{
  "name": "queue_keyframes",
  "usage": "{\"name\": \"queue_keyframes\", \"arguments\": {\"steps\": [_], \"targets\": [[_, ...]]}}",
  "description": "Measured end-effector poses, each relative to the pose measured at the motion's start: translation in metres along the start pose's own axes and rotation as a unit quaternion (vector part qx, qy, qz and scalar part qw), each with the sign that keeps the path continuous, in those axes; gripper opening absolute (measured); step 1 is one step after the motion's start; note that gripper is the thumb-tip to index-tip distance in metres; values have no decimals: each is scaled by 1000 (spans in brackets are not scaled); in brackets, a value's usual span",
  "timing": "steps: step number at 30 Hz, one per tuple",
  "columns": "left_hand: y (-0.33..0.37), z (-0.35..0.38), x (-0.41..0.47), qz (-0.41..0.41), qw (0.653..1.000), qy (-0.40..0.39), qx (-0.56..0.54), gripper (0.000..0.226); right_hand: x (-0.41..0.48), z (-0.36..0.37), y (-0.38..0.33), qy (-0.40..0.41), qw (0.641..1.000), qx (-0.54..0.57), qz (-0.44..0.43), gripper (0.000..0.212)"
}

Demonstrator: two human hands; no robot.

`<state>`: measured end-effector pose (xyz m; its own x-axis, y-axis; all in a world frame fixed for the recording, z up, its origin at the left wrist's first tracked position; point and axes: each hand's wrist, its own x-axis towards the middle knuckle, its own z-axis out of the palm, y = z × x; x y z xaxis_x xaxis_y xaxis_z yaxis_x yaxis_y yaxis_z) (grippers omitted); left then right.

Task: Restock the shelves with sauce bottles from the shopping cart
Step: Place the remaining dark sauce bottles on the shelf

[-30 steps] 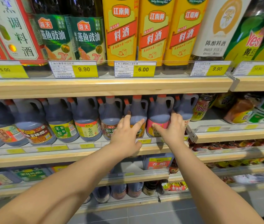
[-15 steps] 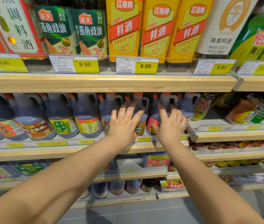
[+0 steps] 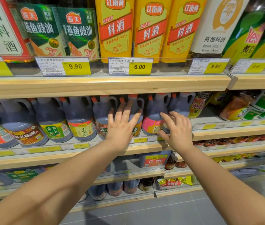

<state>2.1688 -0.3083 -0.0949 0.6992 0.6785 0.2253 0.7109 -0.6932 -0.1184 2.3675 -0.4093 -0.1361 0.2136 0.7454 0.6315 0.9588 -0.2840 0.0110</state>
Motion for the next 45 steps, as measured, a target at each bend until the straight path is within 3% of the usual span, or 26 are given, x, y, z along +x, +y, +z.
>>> {"name": "queue_keyframes", "arguments": {"steps": [10,17,21,25,30,34,39,42,45], "targets": [[3,13,-1,0,1000,-10,1,89,36,-3,-10,-69,997,-30,-6,100],[2,21,4,5,1000,-1,11,96,37,-2,-12,-85,996,-6,6,100],[2,28,10,-12,996,90,4,109,37,-3,-15,-88,996,8,7,102],[8,25,9,-6,999,33,9,90,37,-5,-16,-98,995,15,11,102],[0,26,10,-14,997,73,3,111,37,-7,-21,-95,995,11,26,103],[6,25,7,-4,999,46,9,96,37,-10,-30,-100,994,11,49,103],[7,10,4,7,999,11,-43,80,36,-15,-36,-146,987,21,61,93],[-1,-1,-10,32,993,-21,-116,76,32,-28,-45,-136,987,35,84,76],[-20,1,-24,66,980,-35,-184,57,29,-39,-62,-141,984,56,91,52]]}}
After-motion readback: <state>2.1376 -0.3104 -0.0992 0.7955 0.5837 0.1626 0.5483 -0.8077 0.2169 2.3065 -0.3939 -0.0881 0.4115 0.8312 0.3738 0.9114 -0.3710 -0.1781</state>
